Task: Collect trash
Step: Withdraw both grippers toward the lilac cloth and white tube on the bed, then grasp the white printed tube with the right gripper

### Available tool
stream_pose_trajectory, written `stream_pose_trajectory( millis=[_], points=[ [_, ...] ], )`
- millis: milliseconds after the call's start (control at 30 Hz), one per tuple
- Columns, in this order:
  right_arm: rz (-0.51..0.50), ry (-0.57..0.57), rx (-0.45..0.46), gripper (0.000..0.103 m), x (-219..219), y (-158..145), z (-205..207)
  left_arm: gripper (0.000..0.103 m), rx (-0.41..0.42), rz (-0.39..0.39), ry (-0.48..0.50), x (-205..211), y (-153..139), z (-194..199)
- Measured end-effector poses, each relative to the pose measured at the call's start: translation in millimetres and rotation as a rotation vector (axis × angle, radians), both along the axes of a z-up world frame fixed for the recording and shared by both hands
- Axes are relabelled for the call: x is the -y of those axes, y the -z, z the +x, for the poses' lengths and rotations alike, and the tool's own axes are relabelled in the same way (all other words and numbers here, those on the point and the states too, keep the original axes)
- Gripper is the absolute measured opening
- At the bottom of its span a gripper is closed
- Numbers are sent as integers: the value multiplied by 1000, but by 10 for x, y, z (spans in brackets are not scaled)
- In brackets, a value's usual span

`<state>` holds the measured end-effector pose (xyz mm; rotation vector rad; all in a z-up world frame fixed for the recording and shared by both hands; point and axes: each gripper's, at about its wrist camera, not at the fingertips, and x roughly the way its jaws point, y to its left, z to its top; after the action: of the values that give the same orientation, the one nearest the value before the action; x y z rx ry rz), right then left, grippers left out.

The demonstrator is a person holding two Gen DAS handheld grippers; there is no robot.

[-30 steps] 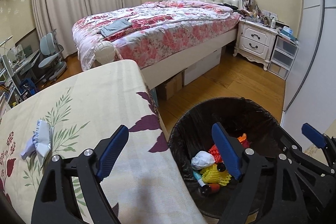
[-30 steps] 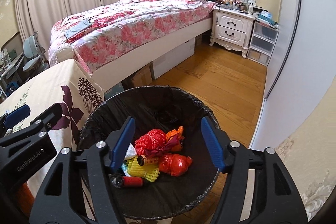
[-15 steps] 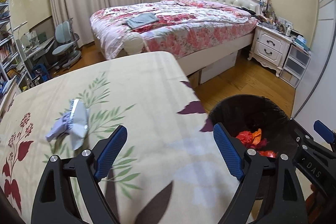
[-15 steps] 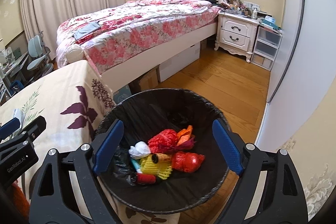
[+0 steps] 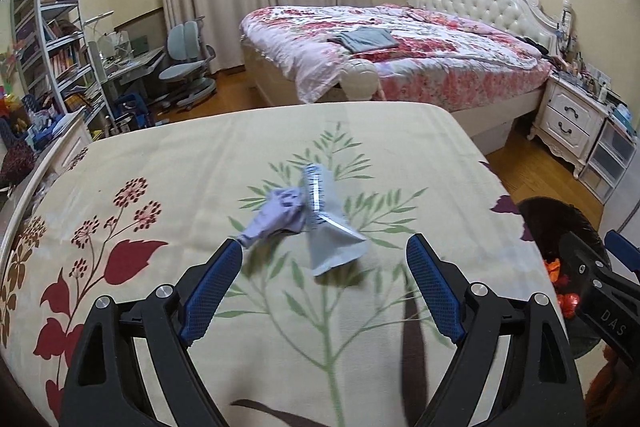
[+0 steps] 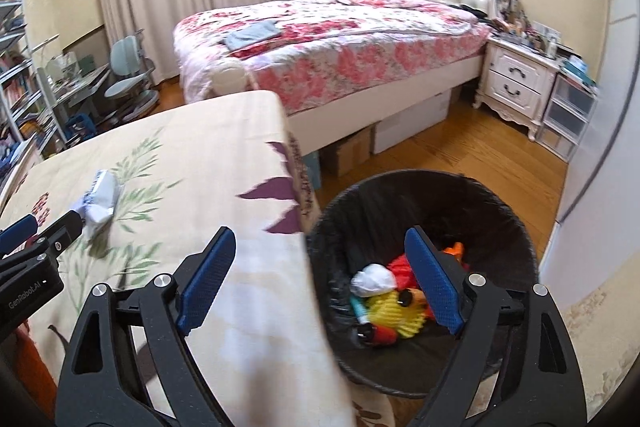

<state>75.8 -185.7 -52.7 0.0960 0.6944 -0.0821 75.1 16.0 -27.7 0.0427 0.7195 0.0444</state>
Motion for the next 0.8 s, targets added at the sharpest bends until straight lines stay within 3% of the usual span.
stream_pose_trajectory(
  millis=[333,700,800],
  points=[
    [-8,-178,3,84,-804,-100,190,84,-27,13,-160,-837,88,-17],
    [-45,-301,-33,84,-1505,-29,409,84,-41,7,-257,-1382,143,-35],
    [-41,-315,-63,76,-1609,34,511,84,-45,2,-263,-1437,164,-36]
  ],
)
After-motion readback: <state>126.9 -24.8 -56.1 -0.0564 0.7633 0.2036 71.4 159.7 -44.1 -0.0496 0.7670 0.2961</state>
